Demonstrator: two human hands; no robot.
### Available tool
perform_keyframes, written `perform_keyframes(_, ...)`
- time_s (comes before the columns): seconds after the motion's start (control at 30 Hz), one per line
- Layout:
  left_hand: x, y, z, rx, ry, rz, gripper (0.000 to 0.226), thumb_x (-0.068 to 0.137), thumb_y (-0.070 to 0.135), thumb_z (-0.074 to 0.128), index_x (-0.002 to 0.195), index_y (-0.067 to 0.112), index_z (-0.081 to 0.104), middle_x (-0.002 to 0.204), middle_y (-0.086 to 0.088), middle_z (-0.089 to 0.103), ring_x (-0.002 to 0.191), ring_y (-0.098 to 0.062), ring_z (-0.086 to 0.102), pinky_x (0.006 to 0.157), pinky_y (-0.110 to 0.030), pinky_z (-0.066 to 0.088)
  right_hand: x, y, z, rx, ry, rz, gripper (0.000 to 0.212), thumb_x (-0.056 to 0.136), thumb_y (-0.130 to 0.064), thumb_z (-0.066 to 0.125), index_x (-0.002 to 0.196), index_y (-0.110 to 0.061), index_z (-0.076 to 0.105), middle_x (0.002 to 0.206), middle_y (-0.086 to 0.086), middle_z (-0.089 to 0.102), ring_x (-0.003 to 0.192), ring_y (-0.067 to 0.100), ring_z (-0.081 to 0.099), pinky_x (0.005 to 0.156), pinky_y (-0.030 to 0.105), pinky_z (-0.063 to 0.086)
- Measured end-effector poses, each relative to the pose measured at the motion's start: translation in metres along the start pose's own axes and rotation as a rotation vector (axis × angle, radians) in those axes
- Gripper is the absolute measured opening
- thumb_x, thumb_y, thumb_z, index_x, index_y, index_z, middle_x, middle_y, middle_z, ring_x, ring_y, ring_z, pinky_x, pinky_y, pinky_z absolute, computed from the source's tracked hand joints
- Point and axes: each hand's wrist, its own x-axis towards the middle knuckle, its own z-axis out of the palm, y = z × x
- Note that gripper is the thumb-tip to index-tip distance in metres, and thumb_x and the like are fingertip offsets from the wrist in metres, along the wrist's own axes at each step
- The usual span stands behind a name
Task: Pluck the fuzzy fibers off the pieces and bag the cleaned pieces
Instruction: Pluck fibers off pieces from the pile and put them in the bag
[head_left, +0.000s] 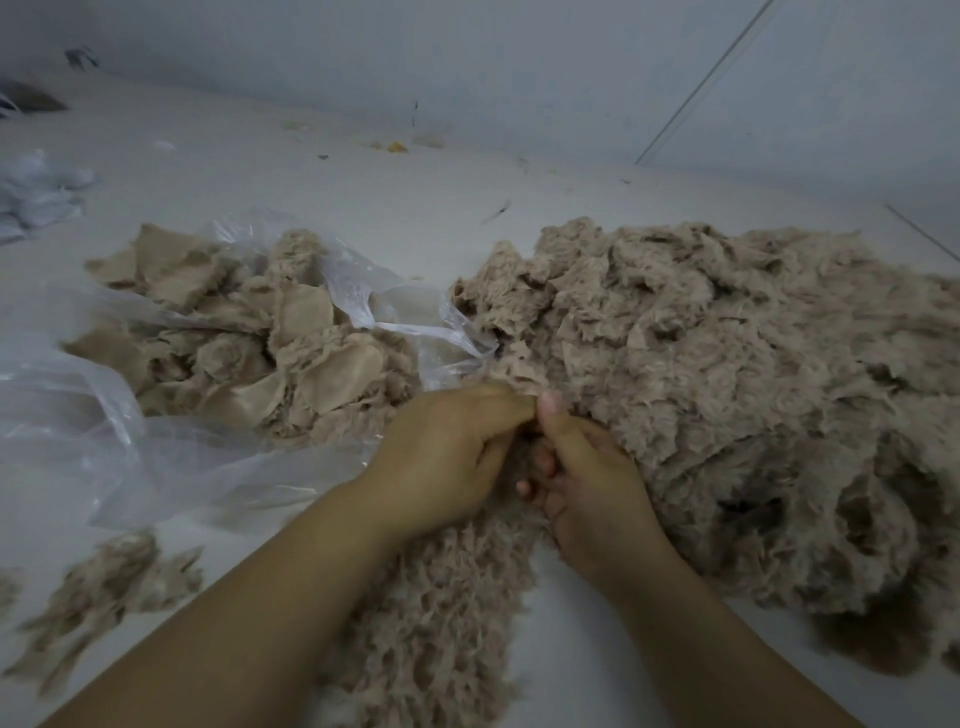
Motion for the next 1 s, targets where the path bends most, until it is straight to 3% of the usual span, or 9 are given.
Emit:
perform_keyframes(0.07, -0.004, 0.000, -0.003, 0.022, -0.063, 0.015, 0.043, 0.095, 0.021, 0.037, 0.129, 0.026, 0.062, 0.103, 0.004, 0.072, 0.082, -0.021, 0.068, 0.060, -0.038, 0.053, 0.000, 0.000, 0.000, -0.010, -0.003, -0.001, 0.059, 0.073, -0.053, 0.066, 0.098, 0.000, 0.064, 0.051, -0.006, 0.038, 0.048, 0.005, 0.042, 0.050, 0.022, 0.046)
perform_keyframes(0.17, -0.007, 0.000, -0.005, 0.032, -0.134, -0.003, 0.044, 0.096, 0.021, 0.036, 0.135, 0.030, 0.054, 0.105, 0.004, 0.071, 0.080, -0.021, 0.066, 0.061, -0.038, 0.052, 0.000, -0.001, 0.001, -0.023, 0.018, -0.004, 0.049, 0.075, -0.049, 0.065, 0.083, -0.001, 0.064, 0.049, -0.007, 0.040, 0.046, 0.004, 0.045, 0.049, 0.022, 0.046)
perform_keyframes(0.27, -0.008, 0.000, -0.004, -0.024, -0.134, -0.027, 0.037, 0.096, 0.014, 0.046, 0.130, 0.027, 0.051, 0.091, 0.009, 0.067, 0.071, -0.012, 0.059, 0.058, -0.029, 0.044, 0.000, -0.001, 0.003, -0.008, 0.051, -0.006, 0.035, 0.086, -0.041, 0.059, 0.074, -0.008, 0.059, 0.049, -0.006, 0.040, 0.045, 0.004, 0.045, 0.049, 0.022, 0.046)
perform_keyframes(0.4, -0.008, -0.002, -0.003, -0.051, -0.106, -0.135, 0.033, 0.090, 0.016, 0.046, 0.121, 0.025, 0.040, 0.072, 0.016, 0.057, 0.063, -0.010, 0.052, 0.055, -0.030, 0.042, 0.000, -0.001, 0.005, 0.052, 0.072, 0.002, 0.029, 0.100, -0.025, 0.050, 0.082, -0.006, 0.060, 0.053, -0.003, 0.037, 0.050, 0.007, 0.040, 0.050, 0.019, 0.047)
perform_keyframes(0.53, -0.009, -0.010, -0.007, 0.168, -0.040, -0.242, 0.024, 0.085, 0.016, 0.046, 0.109, 0.019, 0.044, 0.069, 0.002, 0.060, 0.059, -0.026, 0.054, 0.050, -0.037, 0.043, 0.000, -0.002, 0.004, 0.178, 0.119, -0.016, 0.042, 0.100, -0.024, 0.052, 0.063, -0.020, 0.070, 0.052, -0.005, 0.036, 0.046, 0.004, 0.039, 0.051, 0.020, 0.047)
perform_keyframes(0.63, -0.008, -0.012, -0.009, 0.161, 0.019, -0.272, 0.010, 0.087, 0.013, 0.055, 0.095, 0.016, 0.060, 0.062, 0.003, 0.054, 0.056, -0.015, 0.047, 0.049, -0.030, 0.035, 0.000, -0.001, 0.005, 0.162, 0.117, -0.020, 0.046, 0.099, -0.023, 0.054, 0.058, -0.022, 0.073, 0.051, -0.004, 0.038, 0.045, 0.005, 0.040, 0.051, 0.021, 0.048)
perform_keyframes(0.73, -0.004, -0.011, -0.005, 0.061, 0.079, -0.315, 0.024, 0.092, 0.026, 0.056, 0.072, 0.015, 0.062, 0.064, 0.004, 0.053, 0.063, -0.009, 0.046, 0.057, -0.031, 0.033, 0.001, 0.000, 0.005, 0.190, 0.155, -0.008, 0.041, 0.098, -0.017, 0.057, 0.061, -0.018, 0.075, 0.049, -0.003, 0.043, 0.042, 0.005, 0.044, 0.047, 0.022, 0.048)
perform_keyframes(0.87, -0.005, -0.005, 0.001, -0.208, 0.173, -0.479, 0.012, 0.089, 0.030, 0.068, 0.093, 0.020, 0.067, 0.079, 0.012, 0.059, 0.073, 0.000, 0.054, 0.059, -0.011, 0.040, 0.000, 0.001, 0.005, 0.169, 0.169, -0.007, 0.038, 0.095, -0.006, 0.056, 0.064, -0.014, 0.076, 0.047, -0.001, 0.049, 0.042, 0.005, 0.046, 0.047, 0.024, 0.050)
perform_keyframes(1.0, -0.003, 0.001, 0.003, -0.376, 0.180, -0.485, 0.007, 0.087, 0.019, 0.072, 0.080, 0.019, 0.069, 0.070, 0.017, 0.062, 0.064, 0.006, 0.055, 0.056, -0.007, 0.040, -0.001, 0.000, 0.005, 0.077, 0.113, -0.001, 0.046, 0.095, 0.000, 0.049, 0.062, -0.016, 0.077, 0.048, -0.001, 0.047, 0.043, 0.004, 0.044, 0.049, 0.022, 0.050)
